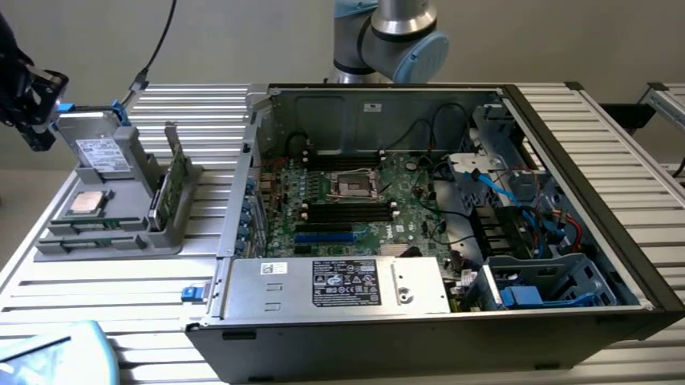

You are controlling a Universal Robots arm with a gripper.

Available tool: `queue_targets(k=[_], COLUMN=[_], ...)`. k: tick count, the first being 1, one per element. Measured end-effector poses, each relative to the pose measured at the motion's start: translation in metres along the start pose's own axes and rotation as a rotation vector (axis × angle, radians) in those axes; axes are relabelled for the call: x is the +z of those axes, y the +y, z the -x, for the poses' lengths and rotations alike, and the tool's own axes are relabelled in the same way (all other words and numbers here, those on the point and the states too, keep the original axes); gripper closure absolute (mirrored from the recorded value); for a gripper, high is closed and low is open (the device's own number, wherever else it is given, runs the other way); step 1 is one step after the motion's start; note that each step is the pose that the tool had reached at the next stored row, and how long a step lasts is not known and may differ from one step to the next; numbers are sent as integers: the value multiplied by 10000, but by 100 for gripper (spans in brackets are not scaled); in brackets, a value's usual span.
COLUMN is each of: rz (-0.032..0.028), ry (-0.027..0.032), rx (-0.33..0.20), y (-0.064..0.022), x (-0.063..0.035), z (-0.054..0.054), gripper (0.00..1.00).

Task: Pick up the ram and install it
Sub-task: 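Pick up the ram and move it above insertion slot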

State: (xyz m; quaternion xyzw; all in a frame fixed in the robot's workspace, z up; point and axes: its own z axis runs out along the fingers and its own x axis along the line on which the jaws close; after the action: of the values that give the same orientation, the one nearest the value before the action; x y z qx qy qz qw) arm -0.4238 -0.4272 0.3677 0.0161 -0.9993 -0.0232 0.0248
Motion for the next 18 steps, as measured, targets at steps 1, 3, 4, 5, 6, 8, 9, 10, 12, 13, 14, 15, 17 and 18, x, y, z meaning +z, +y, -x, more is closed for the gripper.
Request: queue_targets(k=[1,3,4,5,6,8,9,10,12,13,14,15,17,18], rz=[-9,-27,-36,-45,-55,-67,-65,-62,-60,-61,-60,-60,-62,-61], ry=[9,26,35,43,54,70,77,85,99,107,116,122,138,146], rx=[-185,-543,-729,-908,-1103,-1457,-1648,-1826,-2186,-2372,-2559,-2743,-3109,-3284], y=[0,0,-1,-1,-1,-1,-2,-2,-2,-3,-3,-3,-4,-5], x=[3,10,13,17,20,30,37,42,57,64,70,78,93,99], z=[0,1,1,1,1,2,2,2,2,3,3,4,4,5], gripper=[90,90,90,90,90,90,90,90,90,90,90,90,90,90])
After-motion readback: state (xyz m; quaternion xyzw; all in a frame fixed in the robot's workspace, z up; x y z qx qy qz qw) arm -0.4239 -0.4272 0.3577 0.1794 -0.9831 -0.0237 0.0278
